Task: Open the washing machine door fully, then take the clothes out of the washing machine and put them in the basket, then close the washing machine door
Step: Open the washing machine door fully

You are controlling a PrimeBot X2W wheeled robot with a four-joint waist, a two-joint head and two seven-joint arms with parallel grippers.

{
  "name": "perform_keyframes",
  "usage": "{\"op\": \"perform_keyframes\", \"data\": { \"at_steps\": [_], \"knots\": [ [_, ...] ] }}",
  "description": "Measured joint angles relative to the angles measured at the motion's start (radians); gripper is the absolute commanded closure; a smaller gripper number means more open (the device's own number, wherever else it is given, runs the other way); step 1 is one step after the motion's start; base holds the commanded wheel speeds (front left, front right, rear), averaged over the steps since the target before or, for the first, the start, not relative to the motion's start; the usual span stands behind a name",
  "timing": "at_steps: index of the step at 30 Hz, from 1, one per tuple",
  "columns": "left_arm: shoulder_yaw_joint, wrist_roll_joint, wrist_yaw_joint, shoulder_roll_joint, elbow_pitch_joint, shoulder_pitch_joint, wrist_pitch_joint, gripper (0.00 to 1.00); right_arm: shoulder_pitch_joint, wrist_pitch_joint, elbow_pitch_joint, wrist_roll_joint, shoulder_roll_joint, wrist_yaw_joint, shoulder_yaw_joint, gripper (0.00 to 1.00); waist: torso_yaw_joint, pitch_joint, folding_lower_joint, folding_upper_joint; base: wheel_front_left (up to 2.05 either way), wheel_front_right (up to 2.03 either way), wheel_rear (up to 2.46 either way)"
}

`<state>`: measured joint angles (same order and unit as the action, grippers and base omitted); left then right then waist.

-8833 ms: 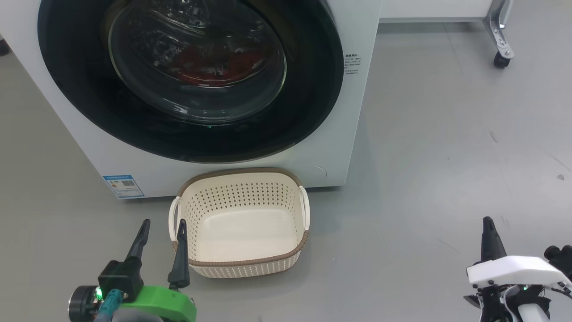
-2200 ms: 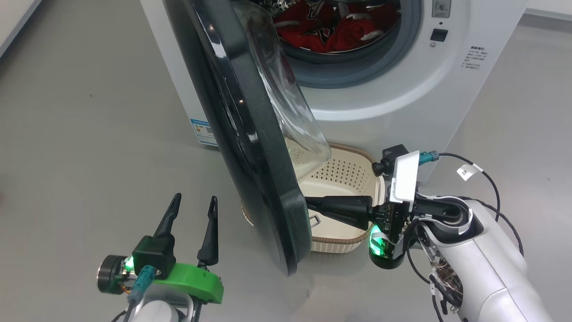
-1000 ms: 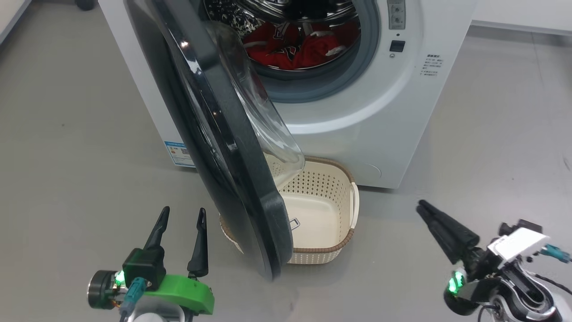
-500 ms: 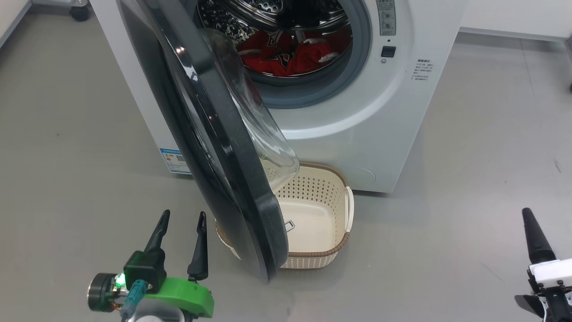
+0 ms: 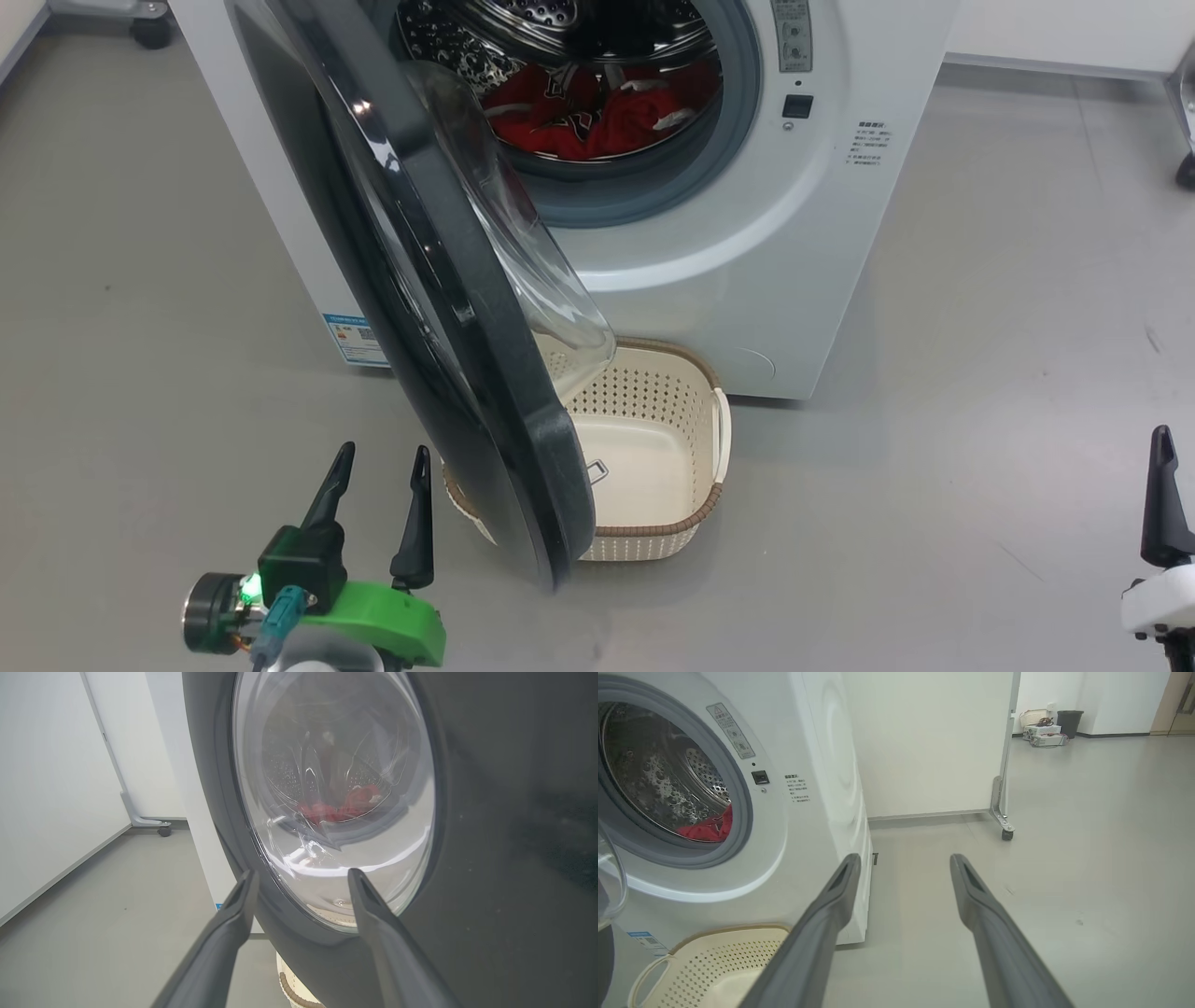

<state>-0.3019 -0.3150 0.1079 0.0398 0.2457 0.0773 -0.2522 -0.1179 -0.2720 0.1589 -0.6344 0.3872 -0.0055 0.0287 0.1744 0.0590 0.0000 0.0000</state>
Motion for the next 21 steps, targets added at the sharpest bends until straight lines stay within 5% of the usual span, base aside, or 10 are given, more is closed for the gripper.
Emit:
{"op": "perform_keyframes", "data": {
  "at_steps": [7,21],
  "knots": [
    [0.0,0.0,0.0,0.0,0.007,0.0,0.0,0.0,-0.014,0.012,-0.015,0.095,-0.013,-0.067,0.037,0.0,-0.005,-0.004,0.0,0.0,0.0,0.0,0.0],
    [0.004,0.01,-0.012,0.0,0.02,0.0,0.0,0.0,-0.047,0.013,-0.033,0.203,-0.108,-0.094,0.132,0.0,-0.01,-0.002,0.0,0.0,0.0,0.0,0.0]
  ]
}}
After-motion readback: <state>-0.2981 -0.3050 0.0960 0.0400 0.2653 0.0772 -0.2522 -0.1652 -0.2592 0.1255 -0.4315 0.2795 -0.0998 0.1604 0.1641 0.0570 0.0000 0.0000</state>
